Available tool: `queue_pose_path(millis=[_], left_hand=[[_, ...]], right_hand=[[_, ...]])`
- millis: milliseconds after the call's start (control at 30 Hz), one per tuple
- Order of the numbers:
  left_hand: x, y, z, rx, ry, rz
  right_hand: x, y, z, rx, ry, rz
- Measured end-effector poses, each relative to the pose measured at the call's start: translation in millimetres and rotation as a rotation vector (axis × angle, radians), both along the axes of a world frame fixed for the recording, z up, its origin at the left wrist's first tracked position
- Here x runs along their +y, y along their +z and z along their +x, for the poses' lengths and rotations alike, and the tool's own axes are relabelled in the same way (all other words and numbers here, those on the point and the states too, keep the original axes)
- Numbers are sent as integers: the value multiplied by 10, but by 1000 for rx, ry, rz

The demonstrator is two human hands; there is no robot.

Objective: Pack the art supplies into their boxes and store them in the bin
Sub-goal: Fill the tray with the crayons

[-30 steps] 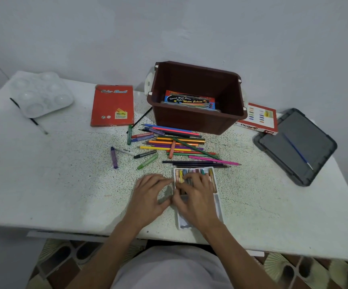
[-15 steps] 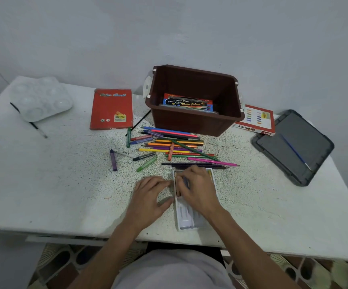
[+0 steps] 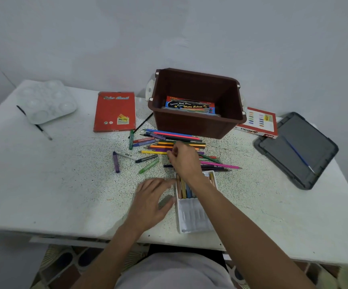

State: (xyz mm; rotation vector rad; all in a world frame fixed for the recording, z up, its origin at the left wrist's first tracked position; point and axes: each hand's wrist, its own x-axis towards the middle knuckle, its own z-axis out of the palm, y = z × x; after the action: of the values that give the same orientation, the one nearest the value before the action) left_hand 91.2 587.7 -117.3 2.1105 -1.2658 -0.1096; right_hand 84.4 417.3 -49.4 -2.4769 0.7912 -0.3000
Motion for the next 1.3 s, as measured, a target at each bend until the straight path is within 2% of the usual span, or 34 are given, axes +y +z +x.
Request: queue_pose_path(millis=[233, 467, 767, 1100, 1300], left_hand=[[-5, -21, -15, -24, -3, -42], [-19, 22, -27, -55, 22, -5], [-20, 20, -42, -99, 56, 26], [-6, -1, -34, -142, 51, 73], [11, -21, -36, -119, 40, 84]], right_hand=[[13, -13, 74, 53, -4, 50], [-49, 205, -206, -90, -13, 432], [79, 194, -944, -109, -2, 511], [548, 46, -1424, -43, 48, 488], [636, -140, -1431, -33, 116, 235]])
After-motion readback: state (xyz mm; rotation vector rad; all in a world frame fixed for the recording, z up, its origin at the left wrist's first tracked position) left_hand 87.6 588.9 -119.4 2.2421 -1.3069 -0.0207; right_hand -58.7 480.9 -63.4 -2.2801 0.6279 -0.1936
